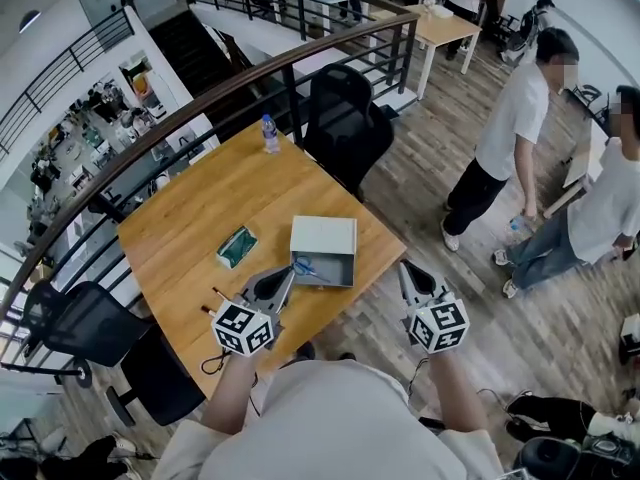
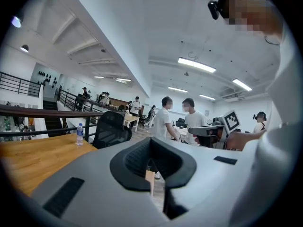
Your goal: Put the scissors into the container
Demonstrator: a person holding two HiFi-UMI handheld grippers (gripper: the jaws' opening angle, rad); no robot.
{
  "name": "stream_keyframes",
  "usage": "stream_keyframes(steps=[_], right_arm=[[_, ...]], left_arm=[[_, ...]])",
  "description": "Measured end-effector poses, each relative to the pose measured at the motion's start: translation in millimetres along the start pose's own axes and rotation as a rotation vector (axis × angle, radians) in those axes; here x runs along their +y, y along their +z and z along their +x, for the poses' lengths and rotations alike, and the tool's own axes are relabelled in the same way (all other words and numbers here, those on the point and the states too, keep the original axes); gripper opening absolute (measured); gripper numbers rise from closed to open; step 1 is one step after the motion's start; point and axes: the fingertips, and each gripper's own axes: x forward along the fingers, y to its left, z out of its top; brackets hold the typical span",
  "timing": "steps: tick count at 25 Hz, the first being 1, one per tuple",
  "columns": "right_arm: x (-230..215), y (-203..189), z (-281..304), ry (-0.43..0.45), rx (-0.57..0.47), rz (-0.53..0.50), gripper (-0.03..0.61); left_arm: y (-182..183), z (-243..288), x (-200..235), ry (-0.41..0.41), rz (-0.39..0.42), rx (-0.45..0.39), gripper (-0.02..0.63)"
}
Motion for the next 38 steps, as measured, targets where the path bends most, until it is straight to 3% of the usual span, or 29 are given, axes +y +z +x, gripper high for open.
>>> stream_keyframes(steps=[14, 38], right_arm=[[2.6, 15.0, -0.5, -0.022, -0.06, -0.014, 0.002], [28.9, 12.5, 21.0, 0.012, -0.034, -0.032, 0.002]], left_arm=[[9.6, -0.8, 7.8, -0.01, 0.025, -0.017, -0.008], [0.9, -19.8, 25.6, 0.004, 0.029, -0.011, -0.008]])
